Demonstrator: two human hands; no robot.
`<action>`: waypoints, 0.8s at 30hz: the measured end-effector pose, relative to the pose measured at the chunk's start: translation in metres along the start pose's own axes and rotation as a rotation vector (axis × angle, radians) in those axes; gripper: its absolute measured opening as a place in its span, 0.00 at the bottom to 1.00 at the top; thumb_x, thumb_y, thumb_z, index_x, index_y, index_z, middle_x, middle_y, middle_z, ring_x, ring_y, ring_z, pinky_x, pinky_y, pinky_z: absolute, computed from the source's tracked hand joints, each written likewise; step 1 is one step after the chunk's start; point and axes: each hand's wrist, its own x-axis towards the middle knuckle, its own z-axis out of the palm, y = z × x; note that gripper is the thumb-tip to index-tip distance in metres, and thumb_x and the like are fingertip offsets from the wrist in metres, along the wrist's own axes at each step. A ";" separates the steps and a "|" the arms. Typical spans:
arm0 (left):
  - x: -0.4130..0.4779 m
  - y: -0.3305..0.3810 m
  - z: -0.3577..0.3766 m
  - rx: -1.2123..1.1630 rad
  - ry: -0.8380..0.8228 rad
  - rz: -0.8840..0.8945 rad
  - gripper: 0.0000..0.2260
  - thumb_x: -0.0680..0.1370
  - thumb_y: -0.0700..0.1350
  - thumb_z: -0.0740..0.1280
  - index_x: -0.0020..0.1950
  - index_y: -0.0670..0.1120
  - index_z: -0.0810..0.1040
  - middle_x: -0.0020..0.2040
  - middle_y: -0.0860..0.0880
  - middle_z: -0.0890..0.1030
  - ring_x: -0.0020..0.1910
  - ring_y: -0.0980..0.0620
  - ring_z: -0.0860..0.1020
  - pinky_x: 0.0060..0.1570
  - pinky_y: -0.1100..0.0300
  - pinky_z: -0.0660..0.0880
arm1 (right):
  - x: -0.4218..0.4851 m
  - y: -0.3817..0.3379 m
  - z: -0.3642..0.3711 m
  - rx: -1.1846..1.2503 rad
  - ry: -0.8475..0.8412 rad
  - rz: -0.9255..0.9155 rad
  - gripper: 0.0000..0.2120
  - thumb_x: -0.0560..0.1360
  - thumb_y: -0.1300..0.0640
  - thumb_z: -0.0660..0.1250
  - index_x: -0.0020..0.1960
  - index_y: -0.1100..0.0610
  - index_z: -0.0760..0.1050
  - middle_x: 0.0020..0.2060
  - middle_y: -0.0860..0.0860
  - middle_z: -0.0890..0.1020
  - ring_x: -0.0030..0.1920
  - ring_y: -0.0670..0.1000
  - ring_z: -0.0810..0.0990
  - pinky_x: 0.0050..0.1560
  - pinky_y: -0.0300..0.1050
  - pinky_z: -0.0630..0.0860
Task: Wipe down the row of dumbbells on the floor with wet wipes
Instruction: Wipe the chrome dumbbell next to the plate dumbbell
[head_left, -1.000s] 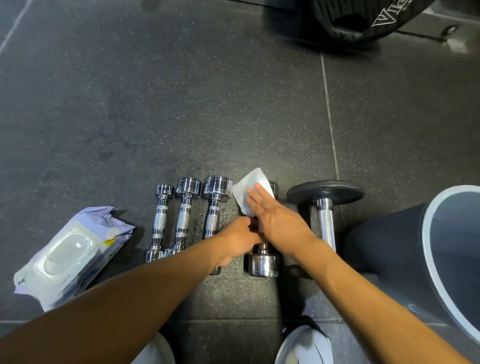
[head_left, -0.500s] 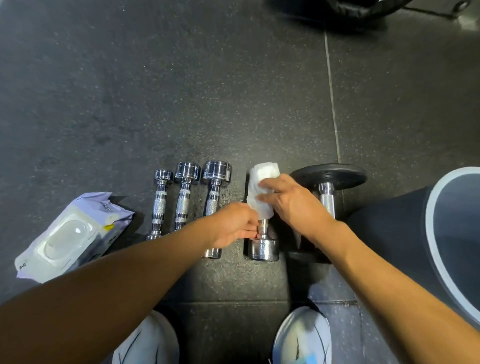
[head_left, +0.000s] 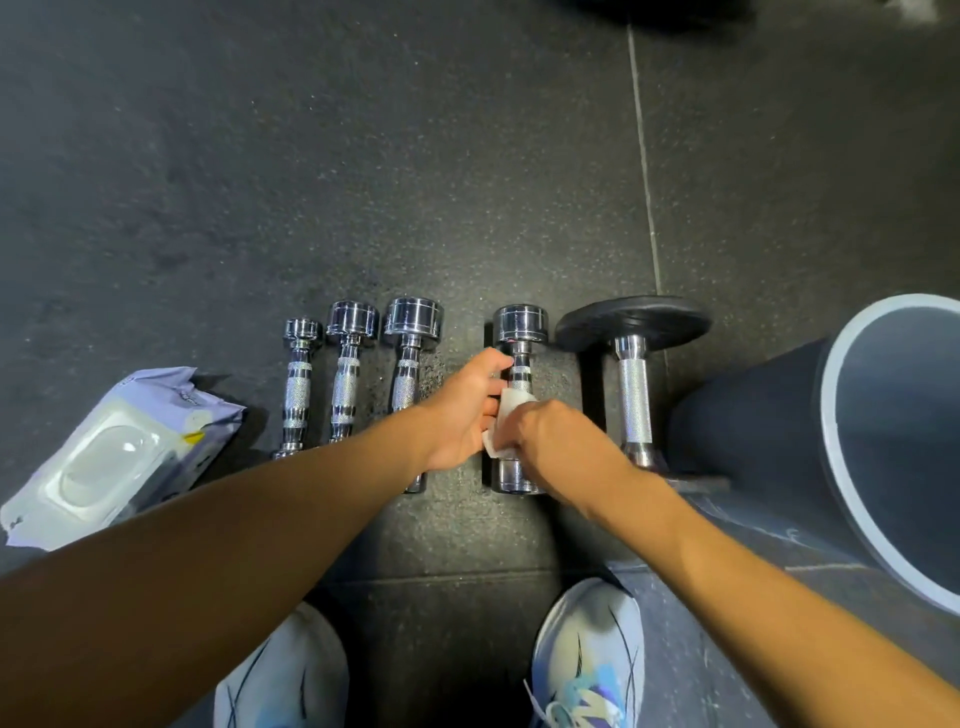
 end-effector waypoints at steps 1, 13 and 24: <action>0.001 0.001 0.003 0.015 0.019 -0.013 0.27 0.79 0.61 0.63 0.67 0.41 0.76 0.53 0.41 0.82 0.44 0.46 0.80 0.40 0.54 0.77 | -0.004 -0.004 0.002 0.030 0.010 0.027 0.12 0.77 0.66 0.64 0.55 0.57 0.84 0.50 0.58 0.83 0.51 0.59 0.80 0.52 0.51 0.77; 0.002 0.009 -0.006 0.110 0.080 0.031 0.10 0.85 0.43 0.62 0.62 0.39 0.76 0.54 0.37 0.79 0.46 0.45 0.81 0.51 0.49 0.80 | -0.072 -0.051 0.049 -0.010 0.340 -0.069 0.10 0.74 0.57 0.62 0.48 0.53 0.82 0.52 0.48 0.78 0.49 0.52 0.74 0.39 0.47 0.80; -0.002 0.017 -0.021 0.344 0.170 0.079 0.09 0.84 0.44 0.64 0.56 0.39 0.74 0.47 0.42 0.76 0.47 0.46 0.76 0.52 0.48 0.77 | -0.037 -0.065 0.054 -0.034 0.414 -0.158 0.09 0.78 0.53 0.66 0.55 0.54 0.81 0.62 0.51 0.78 0.63 0.57 0.71 0.57 0.51 0.74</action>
